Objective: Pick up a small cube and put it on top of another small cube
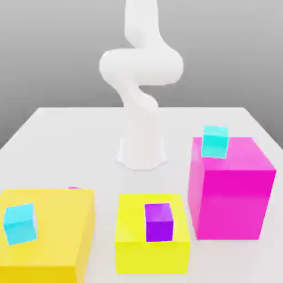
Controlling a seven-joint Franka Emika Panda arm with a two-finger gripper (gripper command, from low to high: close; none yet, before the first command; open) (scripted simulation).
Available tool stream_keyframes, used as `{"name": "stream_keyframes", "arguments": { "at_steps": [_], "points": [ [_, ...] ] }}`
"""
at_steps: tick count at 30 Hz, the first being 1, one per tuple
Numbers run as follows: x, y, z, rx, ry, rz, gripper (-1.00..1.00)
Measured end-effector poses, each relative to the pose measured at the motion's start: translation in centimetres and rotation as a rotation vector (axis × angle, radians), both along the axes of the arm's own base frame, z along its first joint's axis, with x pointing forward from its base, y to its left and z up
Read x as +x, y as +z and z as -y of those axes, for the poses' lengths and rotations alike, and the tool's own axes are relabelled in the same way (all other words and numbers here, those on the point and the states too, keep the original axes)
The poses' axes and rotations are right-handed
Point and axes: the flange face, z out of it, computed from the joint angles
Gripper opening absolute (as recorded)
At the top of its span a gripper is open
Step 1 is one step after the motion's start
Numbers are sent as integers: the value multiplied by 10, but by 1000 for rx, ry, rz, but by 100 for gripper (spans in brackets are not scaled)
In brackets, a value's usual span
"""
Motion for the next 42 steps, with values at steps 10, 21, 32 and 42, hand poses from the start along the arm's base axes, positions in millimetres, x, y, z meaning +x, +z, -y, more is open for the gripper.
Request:
{"name": "stream_keyframes", "arguments": {
  "at_steps": [10, 21, 32, 42],
  "points": [
    [21, -250, 116, -34, -130, -370, 0],
    [-113, -469, 168, 123, -208, -707, 0],
    [-119, -529, 168, 126, -211, -717, -100],
    [-118, -489, 170, 130, -217, -715, -100]
  ]
}}
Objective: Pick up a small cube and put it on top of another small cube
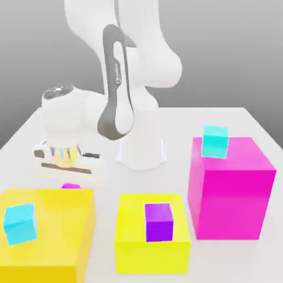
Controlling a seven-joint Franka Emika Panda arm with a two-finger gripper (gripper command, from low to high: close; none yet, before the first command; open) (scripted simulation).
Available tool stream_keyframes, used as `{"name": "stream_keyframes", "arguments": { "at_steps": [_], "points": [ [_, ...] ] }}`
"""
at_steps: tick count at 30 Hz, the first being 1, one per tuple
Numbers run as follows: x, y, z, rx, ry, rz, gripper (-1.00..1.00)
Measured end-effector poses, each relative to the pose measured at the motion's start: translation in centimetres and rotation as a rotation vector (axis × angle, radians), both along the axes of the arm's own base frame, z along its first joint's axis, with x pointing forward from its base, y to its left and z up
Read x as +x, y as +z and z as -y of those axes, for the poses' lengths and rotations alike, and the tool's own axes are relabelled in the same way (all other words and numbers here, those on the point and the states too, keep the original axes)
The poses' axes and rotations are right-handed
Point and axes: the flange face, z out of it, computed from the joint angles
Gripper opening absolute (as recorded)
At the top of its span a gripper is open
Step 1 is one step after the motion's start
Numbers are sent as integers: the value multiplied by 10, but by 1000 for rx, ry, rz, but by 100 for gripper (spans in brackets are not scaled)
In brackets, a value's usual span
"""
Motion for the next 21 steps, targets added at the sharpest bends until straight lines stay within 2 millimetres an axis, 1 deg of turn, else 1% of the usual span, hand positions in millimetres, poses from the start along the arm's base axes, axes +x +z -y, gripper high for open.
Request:
{"name": "stream_keyframes", "arguments": {
  "at_steps": [2, 4, 9, 13, 16, 21],
  "points": [
    [-1, 14, -1, 1, 2, 0, -100],
    [4, 22, -3, 3, 39, 1, -100],
    [16, 39, 15, 77, 57, -45, -100],
    [25, 57, 32, 151, 53, -72, -100],
    [48, 74, 42, 147, -15, -70, -100],
    [94, 104, 51, 111, -153, -56, -100]
  ]
}}
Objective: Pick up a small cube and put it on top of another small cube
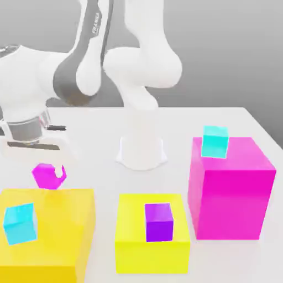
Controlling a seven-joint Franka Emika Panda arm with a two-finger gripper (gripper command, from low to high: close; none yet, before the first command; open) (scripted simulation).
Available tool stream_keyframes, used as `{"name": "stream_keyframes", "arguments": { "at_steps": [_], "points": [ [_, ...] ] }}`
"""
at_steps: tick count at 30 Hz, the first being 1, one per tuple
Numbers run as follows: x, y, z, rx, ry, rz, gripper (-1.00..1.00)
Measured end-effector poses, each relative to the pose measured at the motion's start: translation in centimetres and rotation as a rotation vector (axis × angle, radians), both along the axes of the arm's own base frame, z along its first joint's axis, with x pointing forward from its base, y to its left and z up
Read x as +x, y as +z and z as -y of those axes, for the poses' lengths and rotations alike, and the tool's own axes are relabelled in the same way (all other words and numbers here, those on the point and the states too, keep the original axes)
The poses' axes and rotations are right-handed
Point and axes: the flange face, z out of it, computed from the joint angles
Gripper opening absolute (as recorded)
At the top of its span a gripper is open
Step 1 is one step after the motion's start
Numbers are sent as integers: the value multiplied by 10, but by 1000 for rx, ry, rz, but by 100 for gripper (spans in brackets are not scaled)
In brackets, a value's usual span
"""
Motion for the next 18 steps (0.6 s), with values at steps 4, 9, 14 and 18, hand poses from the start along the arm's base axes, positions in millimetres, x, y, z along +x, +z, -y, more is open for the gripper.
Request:
{"name": "stream_keyframes", "arguments": {
  "at_steps": [4, 9, 14, 18],
  "points": [
    [36, 27, 4, -35, -114, 5, -100],
    [78, 60, 5, -81, -261, 17, -100],
    [109, 49, -9, -115, -342, 29, -100],
    [106, 21, -2, -117, -364, 27, 100]
  ]
}}
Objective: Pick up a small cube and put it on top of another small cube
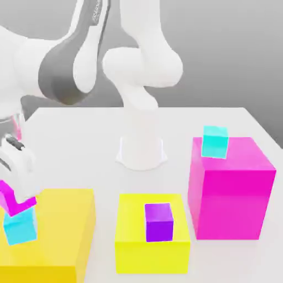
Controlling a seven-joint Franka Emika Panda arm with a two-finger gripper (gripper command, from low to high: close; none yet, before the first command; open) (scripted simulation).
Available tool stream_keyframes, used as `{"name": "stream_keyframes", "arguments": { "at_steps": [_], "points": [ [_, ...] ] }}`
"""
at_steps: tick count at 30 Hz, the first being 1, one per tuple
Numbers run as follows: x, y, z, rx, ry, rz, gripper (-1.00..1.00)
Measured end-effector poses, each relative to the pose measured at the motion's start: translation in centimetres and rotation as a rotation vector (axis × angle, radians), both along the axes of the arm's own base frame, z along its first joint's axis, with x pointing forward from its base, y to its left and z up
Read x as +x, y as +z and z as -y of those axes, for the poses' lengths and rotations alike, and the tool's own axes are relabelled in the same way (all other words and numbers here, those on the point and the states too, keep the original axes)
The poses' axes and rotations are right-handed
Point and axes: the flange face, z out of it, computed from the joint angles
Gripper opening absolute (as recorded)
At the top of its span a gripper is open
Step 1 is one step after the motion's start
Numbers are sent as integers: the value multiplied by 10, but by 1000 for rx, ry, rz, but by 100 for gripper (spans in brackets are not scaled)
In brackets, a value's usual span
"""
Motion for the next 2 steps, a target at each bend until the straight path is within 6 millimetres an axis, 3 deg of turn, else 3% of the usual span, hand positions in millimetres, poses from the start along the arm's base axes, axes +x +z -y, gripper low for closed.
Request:
{"name": "stream_keyframes", "arguments": {
  "at_steps": [2],
  "points": [
    [0, 0, 0, 0, 0, 0, 100]
  ]
}}
